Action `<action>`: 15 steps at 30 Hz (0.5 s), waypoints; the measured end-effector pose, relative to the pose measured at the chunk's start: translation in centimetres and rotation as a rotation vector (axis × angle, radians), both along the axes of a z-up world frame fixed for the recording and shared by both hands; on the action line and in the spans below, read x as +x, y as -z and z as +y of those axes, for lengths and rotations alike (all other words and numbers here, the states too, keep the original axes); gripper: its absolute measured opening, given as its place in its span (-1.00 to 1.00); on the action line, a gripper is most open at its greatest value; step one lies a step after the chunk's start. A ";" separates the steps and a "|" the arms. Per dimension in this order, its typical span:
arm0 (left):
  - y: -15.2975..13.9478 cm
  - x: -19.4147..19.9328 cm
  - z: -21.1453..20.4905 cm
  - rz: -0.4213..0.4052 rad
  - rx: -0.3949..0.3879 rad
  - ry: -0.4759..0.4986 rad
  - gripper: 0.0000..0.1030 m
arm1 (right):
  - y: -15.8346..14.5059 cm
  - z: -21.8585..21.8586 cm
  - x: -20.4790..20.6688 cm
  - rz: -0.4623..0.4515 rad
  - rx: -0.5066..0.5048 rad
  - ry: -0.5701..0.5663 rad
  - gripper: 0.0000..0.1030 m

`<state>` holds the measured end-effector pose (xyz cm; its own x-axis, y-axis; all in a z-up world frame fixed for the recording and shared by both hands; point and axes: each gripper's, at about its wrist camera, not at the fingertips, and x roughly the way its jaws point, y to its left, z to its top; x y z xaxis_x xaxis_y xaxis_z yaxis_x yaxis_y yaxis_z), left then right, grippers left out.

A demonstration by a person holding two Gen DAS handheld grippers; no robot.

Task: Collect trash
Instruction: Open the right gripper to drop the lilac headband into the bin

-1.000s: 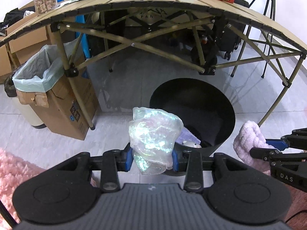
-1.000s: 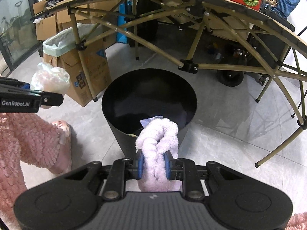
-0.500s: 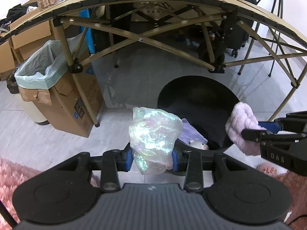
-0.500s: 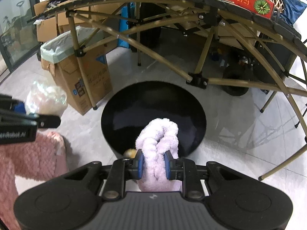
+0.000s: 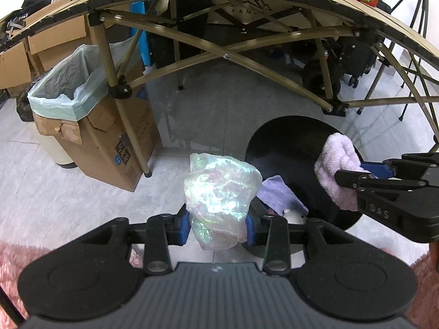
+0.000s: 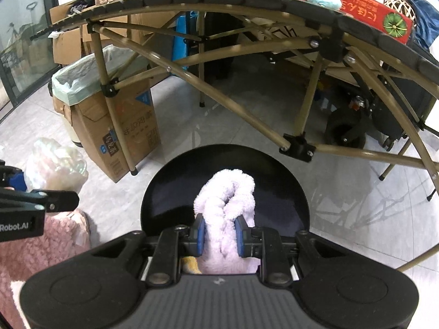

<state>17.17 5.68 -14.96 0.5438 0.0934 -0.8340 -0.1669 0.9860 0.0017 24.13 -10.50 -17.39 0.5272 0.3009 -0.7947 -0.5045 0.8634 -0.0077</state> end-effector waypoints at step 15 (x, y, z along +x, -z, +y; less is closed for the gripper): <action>0.5 1.3 1.0 0.034 -0.011 -0.027 -0.26 | 4.2 2.7 5.5 0.181 -0.067 0.034 -0.59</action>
